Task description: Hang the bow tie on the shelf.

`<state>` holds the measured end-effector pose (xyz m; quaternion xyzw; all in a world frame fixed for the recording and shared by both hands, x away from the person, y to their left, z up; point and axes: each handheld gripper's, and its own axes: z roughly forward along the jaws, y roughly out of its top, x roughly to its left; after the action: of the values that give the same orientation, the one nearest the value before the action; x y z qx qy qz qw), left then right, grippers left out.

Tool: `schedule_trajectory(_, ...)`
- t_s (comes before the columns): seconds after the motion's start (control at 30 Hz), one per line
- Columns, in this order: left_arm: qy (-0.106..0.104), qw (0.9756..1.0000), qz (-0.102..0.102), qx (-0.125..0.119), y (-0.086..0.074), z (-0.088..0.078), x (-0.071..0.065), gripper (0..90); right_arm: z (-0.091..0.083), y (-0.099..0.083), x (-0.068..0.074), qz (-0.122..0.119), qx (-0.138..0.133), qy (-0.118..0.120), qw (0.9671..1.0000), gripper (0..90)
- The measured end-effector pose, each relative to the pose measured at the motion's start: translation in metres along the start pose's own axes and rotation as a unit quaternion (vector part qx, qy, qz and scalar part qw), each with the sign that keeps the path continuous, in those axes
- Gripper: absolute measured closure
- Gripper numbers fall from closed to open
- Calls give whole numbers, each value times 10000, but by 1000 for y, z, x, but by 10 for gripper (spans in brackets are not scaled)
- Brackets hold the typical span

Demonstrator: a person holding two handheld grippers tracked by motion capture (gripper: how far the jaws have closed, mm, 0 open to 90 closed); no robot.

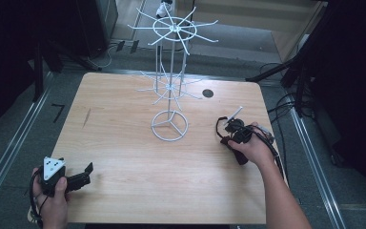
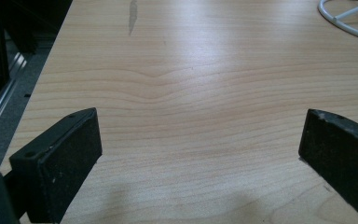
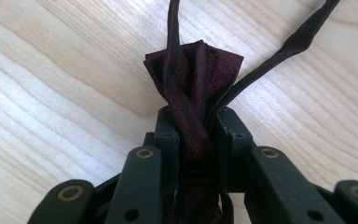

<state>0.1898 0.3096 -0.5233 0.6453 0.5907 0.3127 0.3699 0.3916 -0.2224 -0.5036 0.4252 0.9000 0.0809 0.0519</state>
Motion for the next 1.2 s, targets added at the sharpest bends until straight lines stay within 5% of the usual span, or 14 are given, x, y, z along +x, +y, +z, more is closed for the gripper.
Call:
schedule_trajectory(0.47,10,10000,-17,-9,0,0,0,0,-23,-3,-1,150,-703,-321,9969,742)
schedule_trajectory(0.93,21,10000,-27,11,0,1,0,0,-59,-14,-8,438,-1618,-473,9847,743)
schedule_trajectory(1.2,8,10000,-34,15,0,0,0,0,-81,-12,-3,395,-2009,-618,9769,743)
